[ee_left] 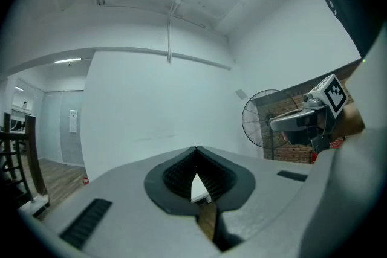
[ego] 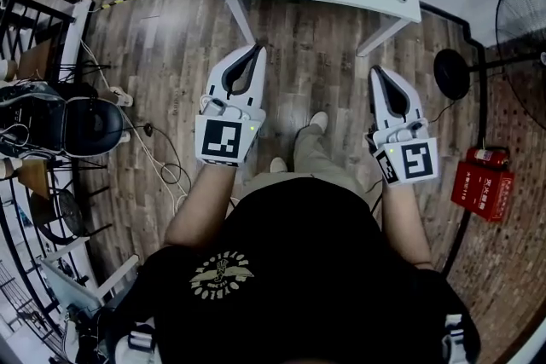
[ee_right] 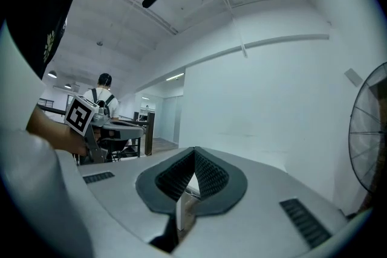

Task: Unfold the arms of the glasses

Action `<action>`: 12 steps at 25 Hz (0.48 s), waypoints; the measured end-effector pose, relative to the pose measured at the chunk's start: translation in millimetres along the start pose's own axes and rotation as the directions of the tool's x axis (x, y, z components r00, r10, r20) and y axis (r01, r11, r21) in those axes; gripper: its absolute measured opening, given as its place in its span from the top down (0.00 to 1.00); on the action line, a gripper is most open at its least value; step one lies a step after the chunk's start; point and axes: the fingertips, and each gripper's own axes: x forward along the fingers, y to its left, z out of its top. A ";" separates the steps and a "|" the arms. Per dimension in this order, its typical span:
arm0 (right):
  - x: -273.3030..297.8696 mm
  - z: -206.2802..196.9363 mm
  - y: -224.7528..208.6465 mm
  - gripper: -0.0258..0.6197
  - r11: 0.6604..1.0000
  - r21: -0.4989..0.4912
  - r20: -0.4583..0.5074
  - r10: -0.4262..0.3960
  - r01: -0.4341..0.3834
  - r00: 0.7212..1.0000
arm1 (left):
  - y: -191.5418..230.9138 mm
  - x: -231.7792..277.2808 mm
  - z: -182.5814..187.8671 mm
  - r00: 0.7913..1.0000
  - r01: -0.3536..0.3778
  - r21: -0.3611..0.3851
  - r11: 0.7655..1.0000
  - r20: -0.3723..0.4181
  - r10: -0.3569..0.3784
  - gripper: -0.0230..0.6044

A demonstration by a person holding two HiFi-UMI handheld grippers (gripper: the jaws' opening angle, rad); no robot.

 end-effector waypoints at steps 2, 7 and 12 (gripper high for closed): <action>9.4 -1.0 -13.3 0.96 1.000 0.001 0.001 -0.001 0.001 1.000 | -0.1 18.0 -1.8 1.000 0.004 -0.003 1.000 -0.007 -0.004 0.95; 27.8 -8.7 -44.1 0.96 1.000 0.011 -0.009 -0.004 0.004 1.000 | -0.6 53.3 -6.2 1.000 0.006 -0.020 1.000 -0.006 -0.006 0.95; 44.7 -14.4 -68.9 0.96 1.000 0.012 -0.017 -0.019 0.019 1.000 | 2.5 80.8 -15.1 1.000 0.012 -0.019 1.000 -0.016 -0.012 0.95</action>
